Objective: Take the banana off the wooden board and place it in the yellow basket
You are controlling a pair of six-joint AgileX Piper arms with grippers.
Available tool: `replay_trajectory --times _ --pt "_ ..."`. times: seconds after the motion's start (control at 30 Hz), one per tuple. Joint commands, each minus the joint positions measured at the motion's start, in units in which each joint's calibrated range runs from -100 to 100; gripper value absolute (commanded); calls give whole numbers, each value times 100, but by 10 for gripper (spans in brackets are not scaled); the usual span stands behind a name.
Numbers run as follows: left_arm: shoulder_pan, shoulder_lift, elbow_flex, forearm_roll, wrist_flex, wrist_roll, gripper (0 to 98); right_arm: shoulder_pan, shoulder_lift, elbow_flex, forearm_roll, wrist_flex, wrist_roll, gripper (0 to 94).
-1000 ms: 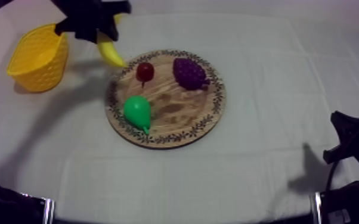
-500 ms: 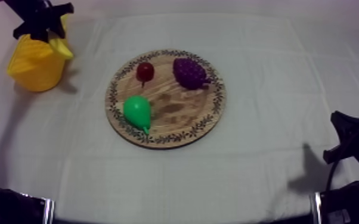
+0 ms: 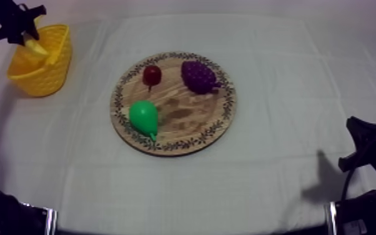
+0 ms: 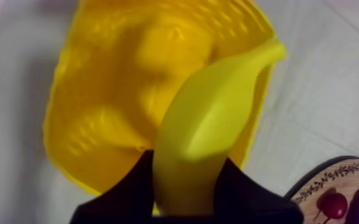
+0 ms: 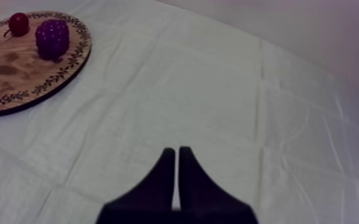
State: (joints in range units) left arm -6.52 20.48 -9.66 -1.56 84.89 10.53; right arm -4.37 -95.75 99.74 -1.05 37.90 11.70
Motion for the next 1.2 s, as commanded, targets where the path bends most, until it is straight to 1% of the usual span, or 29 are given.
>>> replay_trajectory --times 0.0,0.1,0.3,0.47,0.57,0.7,0.87,1.0,1.17 --pt "-67 50 -37 -3 -45 -19 275 1 -1 4 0 0 0 4" --pt "-140 112 -47 -8 -134 -62 301 -3 -1 4 0 0 0 4" --pt "-218 203 -16 18 -341 -210 423 -6 -1 4 0 0 0 4" --pt "-245 264 -10 81 -493 -295 516 -7 -1 4 0 0 0 4" --pt "-253 282 25 108 -581 -313 551 -7 -1 4 0 0 0 4" --pt "-260 228 193 121 -695 -316 573 -7 -1 4 0 0 0 4" --pt "-257 -78 693 126 -966 -257 552 -7 -1 4 0 0 0 4" --pt "-267 -492 1267 114 -1203 -167 477 -7 -1 4 0 0 0 4" --pt "-270 -1191 2127 125 -1640 -117 355 -7 -1 4 0 0 0 4"
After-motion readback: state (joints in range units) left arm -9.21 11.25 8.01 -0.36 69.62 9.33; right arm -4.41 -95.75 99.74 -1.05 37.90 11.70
